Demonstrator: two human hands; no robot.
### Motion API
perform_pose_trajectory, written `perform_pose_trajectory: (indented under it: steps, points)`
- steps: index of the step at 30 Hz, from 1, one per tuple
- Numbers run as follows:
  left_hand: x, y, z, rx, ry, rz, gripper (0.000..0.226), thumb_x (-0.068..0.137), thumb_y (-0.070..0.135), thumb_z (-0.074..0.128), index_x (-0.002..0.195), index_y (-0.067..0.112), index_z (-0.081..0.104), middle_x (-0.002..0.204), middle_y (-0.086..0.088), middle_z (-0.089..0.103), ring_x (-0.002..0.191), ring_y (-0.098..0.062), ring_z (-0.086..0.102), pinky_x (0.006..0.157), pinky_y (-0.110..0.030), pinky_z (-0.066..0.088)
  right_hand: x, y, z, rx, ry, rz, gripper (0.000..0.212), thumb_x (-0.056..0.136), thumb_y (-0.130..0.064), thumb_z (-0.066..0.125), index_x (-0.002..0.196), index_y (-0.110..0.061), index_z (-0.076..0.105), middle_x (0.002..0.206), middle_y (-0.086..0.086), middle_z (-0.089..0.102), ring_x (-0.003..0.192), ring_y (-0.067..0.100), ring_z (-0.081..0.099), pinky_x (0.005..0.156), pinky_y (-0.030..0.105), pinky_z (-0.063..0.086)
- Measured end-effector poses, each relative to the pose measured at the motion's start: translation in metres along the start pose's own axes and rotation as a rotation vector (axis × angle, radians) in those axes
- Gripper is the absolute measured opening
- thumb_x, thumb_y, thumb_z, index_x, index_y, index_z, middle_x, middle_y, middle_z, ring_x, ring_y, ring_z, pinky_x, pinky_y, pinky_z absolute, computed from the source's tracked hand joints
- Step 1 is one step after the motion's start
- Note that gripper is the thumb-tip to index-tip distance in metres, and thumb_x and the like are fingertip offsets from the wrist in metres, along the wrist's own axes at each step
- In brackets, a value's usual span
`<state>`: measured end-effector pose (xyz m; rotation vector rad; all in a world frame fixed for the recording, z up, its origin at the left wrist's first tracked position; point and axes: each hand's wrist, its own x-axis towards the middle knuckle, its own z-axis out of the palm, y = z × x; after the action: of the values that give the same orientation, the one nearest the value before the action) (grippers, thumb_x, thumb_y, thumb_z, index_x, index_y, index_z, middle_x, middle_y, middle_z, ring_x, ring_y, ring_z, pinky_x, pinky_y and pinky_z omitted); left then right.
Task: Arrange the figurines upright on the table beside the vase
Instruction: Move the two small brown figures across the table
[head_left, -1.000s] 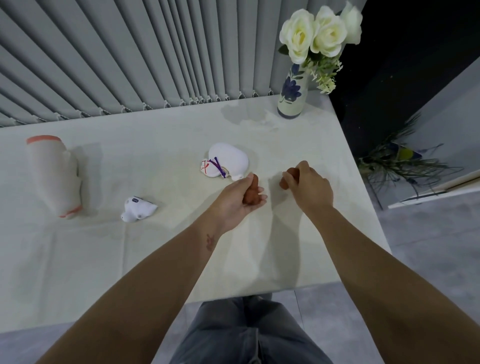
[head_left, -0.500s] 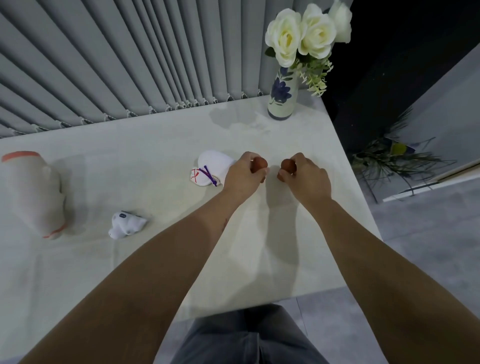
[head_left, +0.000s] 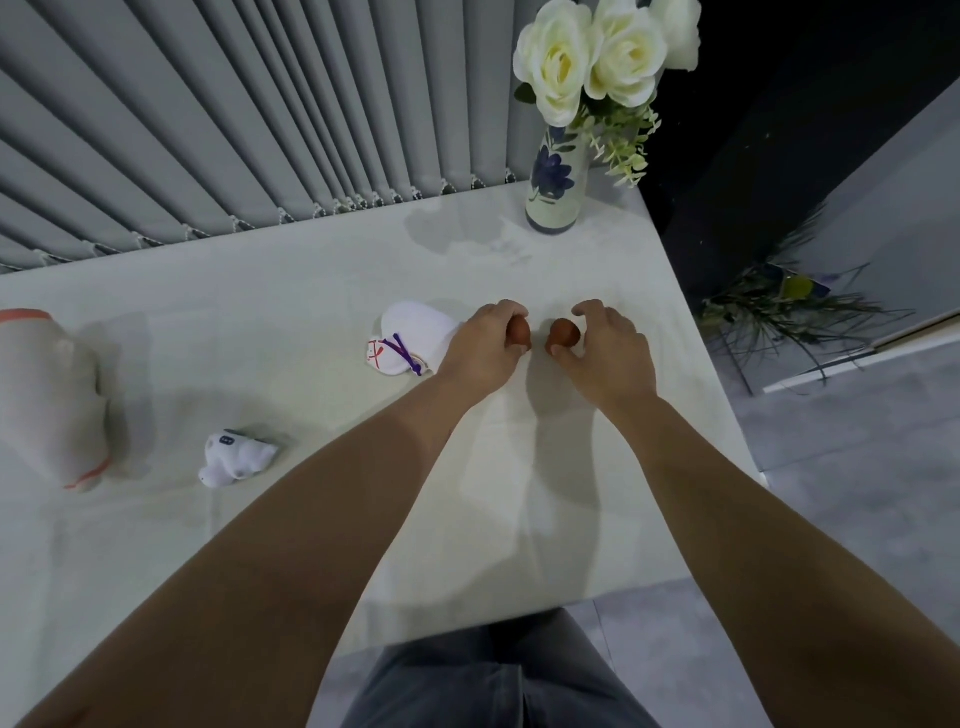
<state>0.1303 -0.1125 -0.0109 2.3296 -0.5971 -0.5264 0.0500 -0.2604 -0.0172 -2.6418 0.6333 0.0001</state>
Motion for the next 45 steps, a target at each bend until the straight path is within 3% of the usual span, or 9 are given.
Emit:
perform_pose_trajectory:
  steps: [4,8,13,20,30,40,45]
  points:
    - [-0.001,0.0,-0.002,0.015,0.0,0.007,0.039,0.088,0.013,0.064,0.126,0.015,0.053,0.112,-0.007,0.067,0.107,-0.024,0.059,0.099,-0.039,0.047,-0.001,0.002,0.0,-0.007,0.042,-0.077,0.044,0.087,-0.035,0.061,0.128,-0.021,0.053,0.111,0.011,0.06,0.102,0.031,0.057,0.081,0.043,0.048]
    - [-0.003,0.001,-0.003,0.009,-0.001,-0.003,0.04,0.087,0.02,0.066,0.125,0.016,0.054,0.112,-0.006,0.066,0.105,-0.025,0.06,0.097,-0.04,0.048,0.001,0.006,0.0,-0.019,0.01,-0.134,0.034,0.087,-0.028,0.062,0.121,-0.023,0.057,0.107,0.008,0.063,0.098,0.031,0.059,0.079,0.041,0.047]
    - [-0.004,0.002,-0.004,0.026,0.009,0.003,0.036,0.09,0.019,0.063,0.125,0.017,0.055,0.113,-0.006,0.067,0.108,-0.025,0.062,0.096,-0.041,0.049,0.004,0.005,0.0,-0.015,0.033,-0.112,0.027,0.087,-0.029,0.064,0.11,-0.017,0.059,0.101,0.006,0.065,0.094,0.029,0.06,0.078,0.041,0.048]
    - [-0.001,0.004,-0.003,0.069,0.017,0.029,0.038,0.091,0.012,0.059,0.128,0.017,0.054,0.114,-0.007,0.067,0.109,-0.026,0.06,0.096,-0.039,0.048,0.014,-0.002,-0.003,-0.073,0.053,-0.078,0.029,0.088,-0.032,0.062,0.112,-0.016,0.057,0.105,0.005,0.065,0.099,0.029,0.058,0.082,0.041,0.045]
    - [-0.005,0.004,-0.004,0.062,0.017,0.033,0.041,0.091,0.014,0.06,0.131,0.017,0.053,0.117,-0.009,0.064,0.108,-0.027,0.062,0.095,-0.04,0.049,0.009,-0.008,0.001,-0.141,0.07,-0.066,0.025,0.09,-0.034,0.055,0.106,-0.015,0.053,0.098,0.004,0.065,0.091,0.028,0.058,0.078,0.041,0.042]
    - [-0.022,0.002,-0.016,0.085,0.079,0.075,0.046,0.09,0.017,0.062,0.134,0.019,0.051,0.131,-0.006,0.058,0.115,-0.027,0.058,0.093,-0.038,0.05,-0.005,-0.015,-0.003,-0.147,0.139,-0.012,0.036,0.091,-0.037,0.054,0.121,-0.017,0.051,0.108,0.005,0.064,0.1,0.028,0.058,0.084,0.041,0.04]
    - [-0.049,-0.011,-0.031,-0.014,0.209,0.094,0.042,0.091,0.017,0.06,0.133,0.017,0.054,0.135,-0.003,0.058,0.123,-0.022,0.055,0.103,-0.034,0.045,-0.017,-0.042,0.0,-0.095,0.238,-0.099,0.042,0.086,-0.032,0.057,0.125,-0.015,0.053,0.118,0.008,0.062,0.108,0.031,0.056,0.087,0.042,0.042]
